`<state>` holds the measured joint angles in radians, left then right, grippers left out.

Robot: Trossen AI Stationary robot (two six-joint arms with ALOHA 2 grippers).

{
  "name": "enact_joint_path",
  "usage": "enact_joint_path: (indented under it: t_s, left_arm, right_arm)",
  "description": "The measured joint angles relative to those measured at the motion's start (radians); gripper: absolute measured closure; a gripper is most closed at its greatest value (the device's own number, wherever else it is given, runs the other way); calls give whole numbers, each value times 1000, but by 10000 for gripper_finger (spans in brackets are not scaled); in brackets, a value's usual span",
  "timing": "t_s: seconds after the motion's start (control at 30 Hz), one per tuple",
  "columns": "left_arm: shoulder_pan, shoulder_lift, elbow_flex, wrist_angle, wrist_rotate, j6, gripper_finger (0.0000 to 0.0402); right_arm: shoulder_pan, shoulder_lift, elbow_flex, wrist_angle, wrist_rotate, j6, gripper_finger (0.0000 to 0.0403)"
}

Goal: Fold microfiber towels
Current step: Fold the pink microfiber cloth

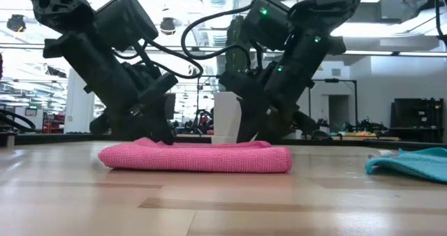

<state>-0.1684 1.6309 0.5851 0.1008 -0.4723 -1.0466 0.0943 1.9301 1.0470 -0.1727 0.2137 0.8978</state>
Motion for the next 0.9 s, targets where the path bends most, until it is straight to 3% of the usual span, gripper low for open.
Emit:
enact_joint_path:
  t_s: [0.2, 0.47, 0.57, 0.7, 0.9]
  left_arm:
    - [0, 65, 4, 38, -9, -47, 238]
    - [3, 75, 46, 24, 22, 14, 307]
    - [3, 78, 72, 19, 52, 62, 340]
    - [-2, 74, 105, 13, 175, 94, 387]
    - [-15, 72, 147, 14, 229, 89, 396]
  right_arm:
    - [-11, 2, -1, -11, -10, -5, 261]
    - [-13, 0, -3, -16, -25, -39, 387]
    - [-12, -24, -6, -24, -26, -57, 388]
    - [1, -87, -8, -65, -14, -60, 394]
    - [48, -174, -8, -111, 38, -58, 392]
